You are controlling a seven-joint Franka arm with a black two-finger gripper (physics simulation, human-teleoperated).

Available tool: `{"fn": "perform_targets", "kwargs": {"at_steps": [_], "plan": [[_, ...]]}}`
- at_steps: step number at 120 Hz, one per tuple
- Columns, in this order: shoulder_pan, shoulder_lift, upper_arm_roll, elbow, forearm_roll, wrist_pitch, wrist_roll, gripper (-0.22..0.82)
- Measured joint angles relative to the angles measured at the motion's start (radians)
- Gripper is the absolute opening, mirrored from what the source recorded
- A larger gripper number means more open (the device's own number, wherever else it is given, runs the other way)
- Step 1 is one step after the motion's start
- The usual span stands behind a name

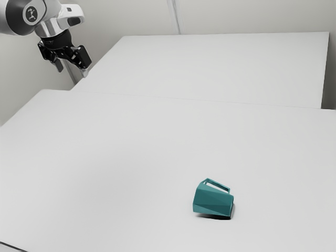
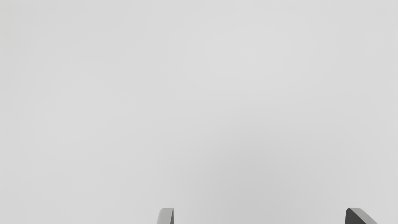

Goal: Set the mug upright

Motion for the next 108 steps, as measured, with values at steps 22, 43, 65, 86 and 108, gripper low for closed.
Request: {"fn": "perform_targets", "kwargs": {"at_steps": [22,43,65,86,108], "plan": [[-0.009,-0.001,0.000,-0.003,-0.003,0.001,0.007,0.60],[-0.014,0.017,0.014,-0.019,-0.053,0.005,0.012,0.60],[-0.045,0.023,0.015,-0.180,-0.330,0.020,-0.011,0.60],[-0.052,0.013,0.015,-0.383,-0.576,0.048,-0.058,0.60],[-0.073,0.034,0.015,-0.534,-0.810,0.117,-0.093,0.60]]}}
